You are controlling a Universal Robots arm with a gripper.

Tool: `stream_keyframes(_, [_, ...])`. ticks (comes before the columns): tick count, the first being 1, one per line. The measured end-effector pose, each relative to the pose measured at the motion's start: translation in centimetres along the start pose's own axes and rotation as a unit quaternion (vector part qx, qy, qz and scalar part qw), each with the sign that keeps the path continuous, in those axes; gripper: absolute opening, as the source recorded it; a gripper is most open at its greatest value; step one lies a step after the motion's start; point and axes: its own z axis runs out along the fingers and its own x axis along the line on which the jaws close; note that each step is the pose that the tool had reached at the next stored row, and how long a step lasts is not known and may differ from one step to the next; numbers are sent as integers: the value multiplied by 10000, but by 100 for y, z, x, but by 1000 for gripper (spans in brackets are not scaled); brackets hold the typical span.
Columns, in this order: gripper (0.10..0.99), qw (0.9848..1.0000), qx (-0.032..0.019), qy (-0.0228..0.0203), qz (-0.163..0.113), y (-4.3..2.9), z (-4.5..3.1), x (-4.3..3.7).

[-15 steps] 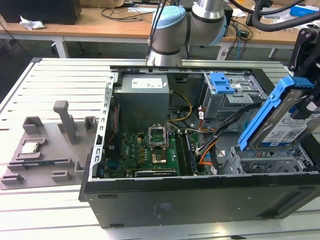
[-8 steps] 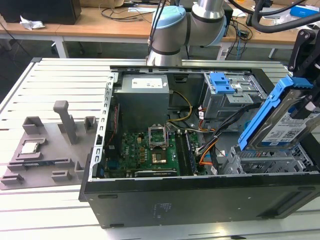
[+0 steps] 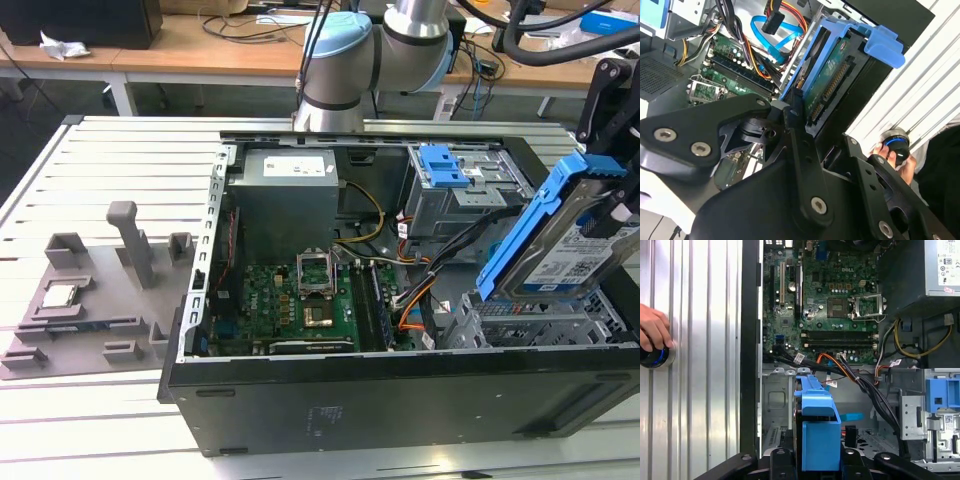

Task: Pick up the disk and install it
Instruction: 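Insert the disk into the insertion slot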

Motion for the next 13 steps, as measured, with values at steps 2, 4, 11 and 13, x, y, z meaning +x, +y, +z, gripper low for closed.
stream_keyframes(2, [361,10000,0,39,2,-1,25,1])
stream_keyframes(4, [361,10000,0,46,3,-3,57,0])
stream_keyframes(11, [361,10000,-2,56,3,-16,258,6])
stream_keyframes(13, [361,10000,-2,57,3,-20,338,8])
